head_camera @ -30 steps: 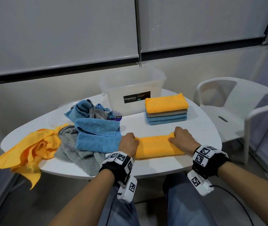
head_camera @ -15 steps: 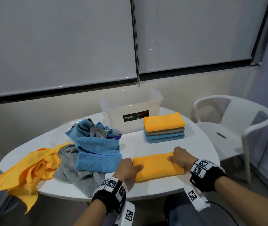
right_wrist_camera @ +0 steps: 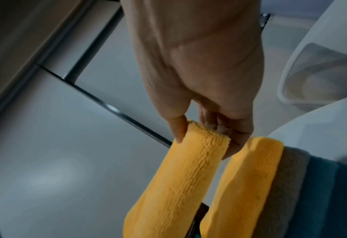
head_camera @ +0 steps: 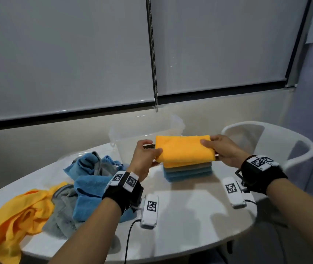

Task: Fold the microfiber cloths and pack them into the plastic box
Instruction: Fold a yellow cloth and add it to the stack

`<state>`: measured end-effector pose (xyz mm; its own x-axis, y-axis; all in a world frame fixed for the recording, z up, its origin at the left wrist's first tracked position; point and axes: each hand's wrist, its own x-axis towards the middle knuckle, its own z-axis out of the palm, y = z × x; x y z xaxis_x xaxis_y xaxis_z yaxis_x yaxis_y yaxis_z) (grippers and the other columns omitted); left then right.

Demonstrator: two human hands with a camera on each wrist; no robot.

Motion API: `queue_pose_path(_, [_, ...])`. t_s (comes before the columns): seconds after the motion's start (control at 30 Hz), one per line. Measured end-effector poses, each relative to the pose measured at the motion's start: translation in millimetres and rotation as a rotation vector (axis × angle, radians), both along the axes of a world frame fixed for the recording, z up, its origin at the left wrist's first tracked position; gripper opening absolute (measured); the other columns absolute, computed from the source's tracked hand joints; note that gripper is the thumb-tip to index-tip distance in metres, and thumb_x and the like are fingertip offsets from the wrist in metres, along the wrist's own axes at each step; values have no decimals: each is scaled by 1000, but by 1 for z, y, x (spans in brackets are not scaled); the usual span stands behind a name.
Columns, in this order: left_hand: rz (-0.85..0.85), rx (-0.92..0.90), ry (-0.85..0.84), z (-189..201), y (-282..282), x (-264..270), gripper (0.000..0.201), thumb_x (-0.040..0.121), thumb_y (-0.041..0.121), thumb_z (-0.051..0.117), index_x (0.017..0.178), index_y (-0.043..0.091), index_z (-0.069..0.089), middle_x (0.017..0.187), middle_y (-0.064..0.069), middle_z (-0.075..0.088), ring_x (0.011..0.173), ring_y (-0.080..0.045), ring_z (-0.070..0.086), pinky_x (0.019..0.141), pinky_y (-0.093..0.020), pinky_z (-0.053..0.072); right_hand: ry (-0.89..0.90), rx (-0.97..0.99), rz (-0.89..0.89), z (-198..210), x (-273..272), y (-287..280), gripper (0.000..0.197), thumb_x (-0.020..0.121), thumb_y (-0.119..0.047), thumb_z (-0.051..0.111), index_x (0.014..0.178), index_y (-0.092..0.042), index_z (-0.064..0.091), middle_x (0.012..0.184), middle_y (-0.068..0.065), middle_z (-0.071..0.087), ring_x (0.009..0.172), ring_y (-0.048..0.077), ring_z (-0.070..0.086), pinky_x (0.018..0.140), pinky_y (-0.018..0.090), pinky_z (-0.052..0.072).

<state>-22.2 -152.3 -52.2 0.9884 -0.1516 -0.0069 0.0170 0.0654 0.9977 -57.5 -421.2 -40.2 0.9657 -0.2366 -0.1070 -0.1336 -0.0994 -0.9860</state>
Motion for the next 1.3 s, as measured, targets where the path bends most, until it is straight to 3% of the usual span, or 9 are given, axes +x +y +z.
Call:
queue_pose_path(0.1, [53,112,-124,-1,-17,19,30,89,-2,63,110,18,56,107,-15,62,84,-24,57,73,-38,51,-15,30,6,6,21,-13,20,93,-13,67,111,-11,58,102,11,62,87,26,59,72,40,49])
queue_pose_path(0.3, [154,355,-246,-25,-42,44,23,90,7,65,112,10,58,109,-8,62,97,-23,61,87,-39,54,-47,-244,-232,-8,58,-19,42,92,-17,69,127,-11,46,121,9,49,108,27,51,82,40,48])
queue_pose_path(0.5, [234,472,-90,-56,-47,54,36,85,18,72,110,10,47,104,-12,60,77,-18,59,60,-25,45,-14,-473,-236,-56,70,-25,33,90,-22,71,109,-9,49,112,11,52,99,24,50,77,32,39])
queue_pose_path(0.6, [229,542,-128,-57,-46,57,37,85,21,72,108,8,46,107,-15,59,86,-27,61,70,-33,52,-22,-557,-218,-60,70,-26,28,89,-27,71,101,-7,54,104,8,56,103,26,54,77,32,38])
queue_pose_path(0.77, [196,774,-688,-49,-49,45,25,93,20,62,114,12,50,115,-4,51,107,-22,49,88,-32,43,-218,-691,-262,-31,57,-23,21,92,-27,64,98,-10,53,99,8,59,96,27,54,79,37,43])
queue_pose_path(0.9, [-105,1010,-944,-46,-64,40,44,103,36,39,132,7,56,144,-16,47,132,-32,41,112,-43,35,-365,-899,-122,-26,42,-7,16,92,-21,63,105,-11,64,107,8,63,103,28,57,84,34,43])
queue_pose_path(1.0, [-295,1238,-845,-58,-66,46,60,103,45,19,133,5,53,146,-22,43,137,-41,36,110,-53,33,-201,-962,46,-38,40,2,31,94,-22,60,120,-7,68,119,14,67,115,32,57,91,33,42])
queue_pose_path(1.13, [-430,1309,-675,-71,-62,49,47,109,30,25,147,6,36,156,-20,30,146,-37,23,114,-53,28,-70,-1005,127,-56,42,2,28,97,-21,54,110,0,69,110,20,70,112,39,56,94,43,46])
queue_pose_path(1.3, [-488,1297,-571,-73,-63,52,49,110,28,23,153,7,29,162,-17,20,149,-32,17,117,-51,24,-9,-1033,156,-66,50,5,33,100,-22,53,128,-10,66,132,12,63,129,36,48,104,38,41])
